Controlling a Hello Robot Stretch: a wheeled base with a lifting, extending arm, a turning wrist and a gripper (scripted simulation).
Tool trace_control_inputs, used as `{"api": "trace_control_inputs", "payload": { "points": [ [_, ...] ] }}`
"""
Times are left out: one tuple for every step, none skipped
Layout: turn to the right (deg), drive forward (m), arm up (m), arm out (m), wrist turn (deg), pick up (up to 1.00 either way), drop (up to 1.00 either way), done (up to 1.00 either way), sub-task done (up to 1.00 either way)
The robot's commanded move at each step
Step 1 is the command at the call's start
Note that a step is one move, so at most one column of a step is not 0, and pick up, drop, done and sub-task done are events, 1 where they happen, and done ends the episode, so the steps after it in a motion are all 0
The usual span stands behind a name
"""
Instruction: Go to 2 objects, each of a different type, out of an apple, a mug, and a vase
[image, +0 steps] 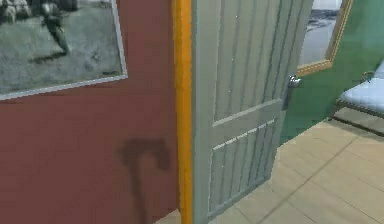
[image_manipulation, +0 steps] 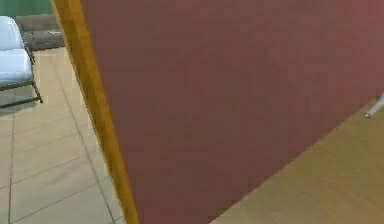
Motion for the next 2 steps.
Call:
{"api": "trace_control_inputs", "payload": {
  "points": [
    [0.0, 0.45, 0.0, 0.0, 0.0, 0.0, 0.0, 0.0, 0.0],
    [45.0, 0.0, 0.0, 0.0, 0.0, 0.0, 0.0, 0.0, 0.0]
  ]
}}
